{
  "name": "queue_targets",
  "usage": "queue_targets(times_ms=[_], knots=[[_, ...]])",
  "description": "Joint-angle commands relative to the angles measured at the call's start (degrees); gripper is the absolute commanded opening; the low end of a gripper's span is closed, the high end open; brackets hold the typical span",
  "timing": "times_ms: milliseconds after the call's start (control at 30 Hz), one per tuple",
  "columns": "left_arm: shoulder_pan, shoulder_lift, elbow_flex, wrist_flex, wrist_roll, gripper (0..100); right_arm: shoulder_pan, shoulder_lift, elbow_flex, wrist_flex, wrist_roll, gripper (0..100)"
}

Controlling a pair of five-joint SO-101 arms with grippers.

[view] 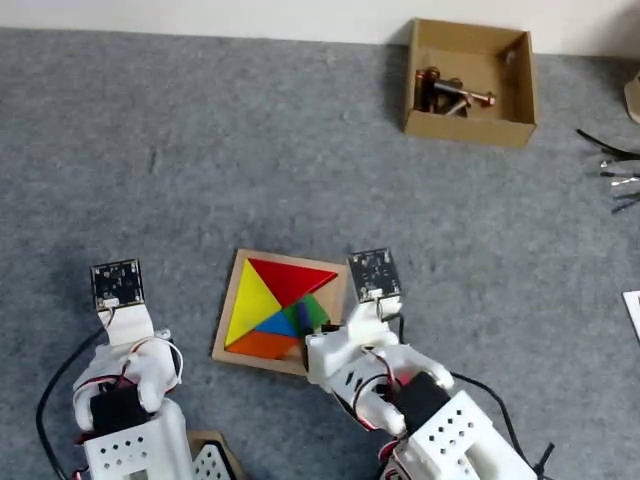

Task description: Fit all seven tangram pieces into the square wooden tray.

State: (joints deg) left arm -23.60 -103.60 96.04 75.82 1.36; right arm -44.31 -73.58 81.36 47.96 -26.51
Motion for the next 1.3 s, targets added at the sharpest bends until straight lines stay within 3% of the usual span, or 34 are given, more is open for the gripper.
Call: queue_targets(times_ms=[0,200,500,633,900,1133,1267], knots=[[-0.75,-0.31,1.10,0.18,0.62,1,4.09,-1.45,-0.66,-1.71,5.54,9.1],[-0.75,-0.31,1.10,0.18,0.62,1,10.95,-1.63,-1.10,-1.54,23.82,9.1],[-0.75,-0.31,1.10,0.18,0.62,1,12.09,-1.71,-4.09,7.78,26.55,9.2],[-0.75,-0.31,1.10,0.18,0.62,1,12.18,-1.19,-5.93,10.07,38.24,9.3],[-0.75,-0.31,1.10,0.18,0.62,1,14.02,2.15,-10.86,16.92,42.37,9.3],[-0.75,-0.31,1.10,0.18,0.62,1,13.76,21.49,-28.00,20.97,42.29,9.1],[-0.75,-0.31,1.10,0.18,0.62,1,9.01,31.96,-34.86,21.23,42.29,9.1]])
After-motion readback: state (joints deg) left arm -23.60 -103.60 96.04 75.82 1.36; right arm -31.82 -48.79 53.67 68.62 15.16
